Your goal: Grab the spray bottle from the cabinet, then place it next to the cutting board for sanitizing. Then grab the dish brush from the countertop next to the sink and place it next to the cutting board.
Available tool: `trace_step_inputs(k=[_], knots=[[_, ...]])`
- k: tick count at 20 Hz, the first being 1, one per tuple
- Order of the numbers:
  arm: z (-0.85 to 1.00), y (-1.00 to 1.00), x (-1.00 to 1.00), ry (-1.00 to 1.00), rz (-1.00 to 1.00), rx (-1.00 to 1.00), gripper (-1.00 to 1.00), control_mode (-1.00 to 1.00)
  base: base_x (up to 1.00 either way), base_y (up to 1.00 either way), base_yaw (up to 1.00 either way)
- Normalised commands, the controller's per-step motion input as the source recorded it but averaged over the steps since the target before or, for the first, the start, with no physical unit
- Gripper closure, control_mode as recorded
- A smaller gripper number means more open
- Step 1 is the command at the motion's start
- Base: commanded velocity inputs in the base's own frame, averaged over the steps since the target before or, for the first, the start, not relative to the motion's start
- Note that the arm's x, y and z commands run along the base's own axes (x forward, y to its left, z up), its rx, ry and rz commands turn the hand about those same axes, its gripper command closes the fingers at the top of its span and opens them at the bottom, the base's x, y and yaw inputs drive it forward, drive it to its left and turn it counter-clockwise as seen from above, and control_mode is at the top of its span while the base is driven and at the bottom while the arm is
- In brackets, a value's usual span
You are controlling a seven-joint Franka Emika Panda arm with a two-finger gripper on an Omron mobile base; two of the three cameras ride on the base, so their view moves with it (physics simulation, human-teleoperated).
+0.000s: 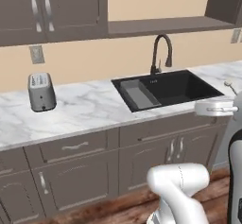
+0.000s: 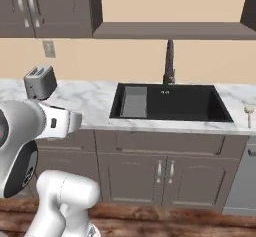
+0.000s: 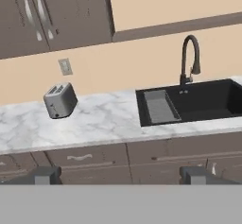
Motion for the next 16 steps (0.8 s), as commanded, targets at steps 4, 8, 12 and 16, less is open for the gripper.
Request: trace_step_inputs(k=[4,8,12,16], knots=[[0.0,0.0,0.0,0.0,0.0,0.0,-1.0,1.0,0.67,-1.0,0.26],[0.0,0.0,0.0,0.0,0.0,0.0,-1.0,1.0,0.59,-1.0,0.2],[0.0,0.0,0.0,0.0,0.0,0.0,-1.0,1.0,0.07,-1.0,0.02],[0.0,0.0,0.0,0.0,0.0,0.0,-1.0,1.0,0.0,-0.93,0.0]])
